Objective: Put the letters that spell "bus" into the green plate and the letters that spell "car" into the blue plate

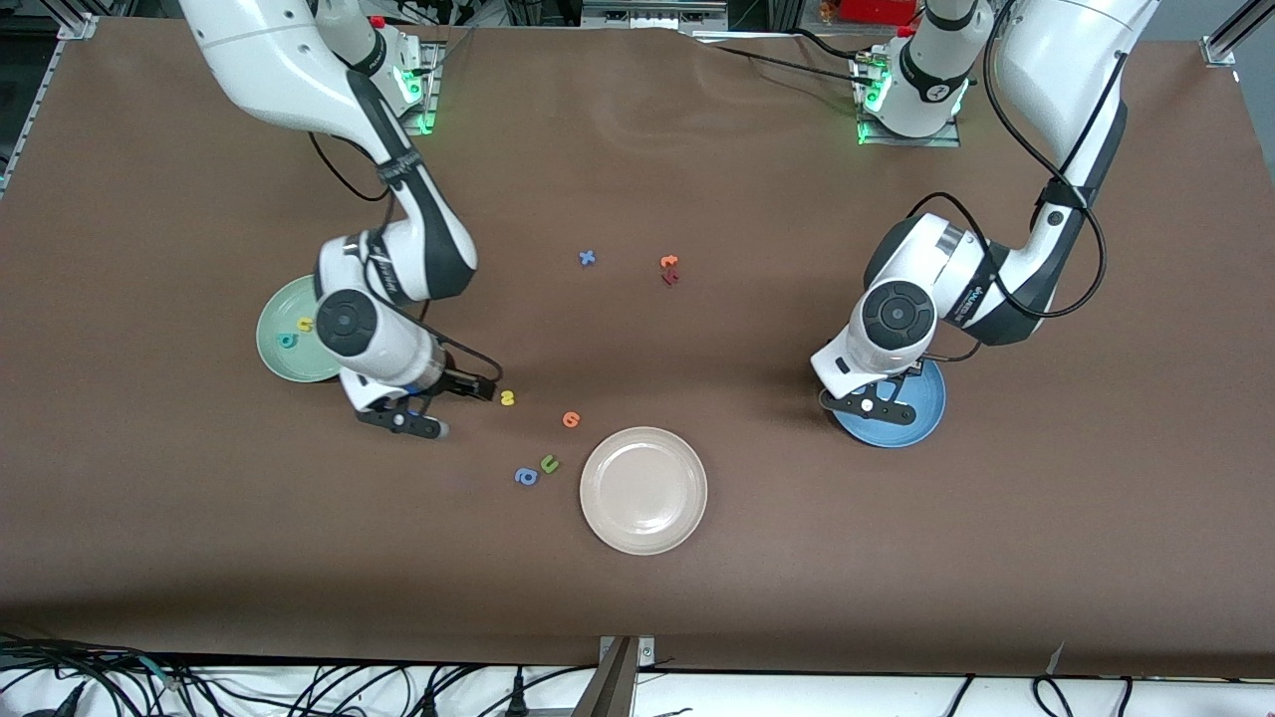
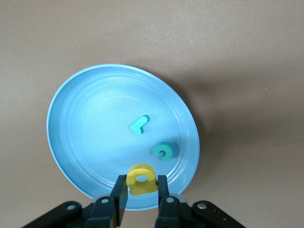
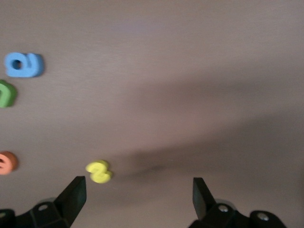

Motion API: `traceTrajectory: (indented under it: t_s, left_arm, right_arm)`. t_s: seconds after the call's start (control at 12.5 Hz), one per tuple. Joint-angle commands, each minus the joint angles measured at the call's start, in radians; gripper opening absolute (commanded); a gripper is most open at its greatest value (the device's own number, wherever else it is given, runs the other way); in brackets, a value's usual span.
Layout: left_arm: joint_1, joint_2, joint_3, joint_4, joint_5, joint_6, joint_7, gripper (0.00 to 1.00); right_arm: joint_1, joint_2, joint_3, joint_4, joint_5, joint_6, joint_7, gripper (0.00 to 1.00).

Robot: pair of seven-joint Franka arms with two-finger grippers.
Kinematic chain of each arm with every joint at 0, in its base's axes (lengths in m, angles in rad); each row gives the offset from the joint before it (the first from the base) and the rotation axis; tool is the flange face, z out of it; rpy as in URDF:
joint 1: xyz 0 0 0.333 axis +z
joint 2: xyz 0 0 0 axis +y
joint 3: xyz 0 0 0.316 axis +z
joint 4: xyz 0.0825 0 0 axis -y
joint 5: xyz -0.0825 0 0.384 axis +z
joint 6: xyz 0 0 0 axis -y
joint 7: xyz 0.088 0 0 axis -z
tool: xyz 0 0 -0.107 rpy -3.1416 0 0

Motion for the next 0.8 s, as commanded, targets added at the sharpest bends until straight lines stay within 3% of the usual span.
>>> traceTrajectory:
  t_s: [0.0, 0.24, 0.48, 0.64, 0.72]
  left_arm:
    - [-0.001, -0.007, -0.009, 0.001, 0.029, -0.012, 0.007, 1.0]
    - [0.002, -0.046, -0.016, 0.005, 0.013, -0.03, 0.006, 1.0]
    - [0.002, -0.106, -0.016, 0.078, -0.085, -0.16, 0.006, 1.0]
    - [0.002, -0.123, -0.016, 0.215, -0.156, -0.326, 0.006, 1.0]
    - [0.005, -0.125, -0.015, 0.288, -0.167, -0.422, 0.007, 1.0]
  right_arm:
    - [-0.009, 0.091, 0.044, 0.109, 0.003, 0.008, 0.059, 0.99]
    - [-0.007, 0.13, 0.065, 0.109, 0.003, 0.062, 0.072, 0.97]
    - [-0.009, 0.144, 0.069, 0.109, -0.008, 0.073, 0.049, 0.74]
    - [-0.009, 0.15, 0.069, 0.109, -0.008, 0.073, 0.035, 0.57]
    - [-0.009, 0.15, 0.069, 0.109, -0.007, 0.073, 0.035, 0.54]
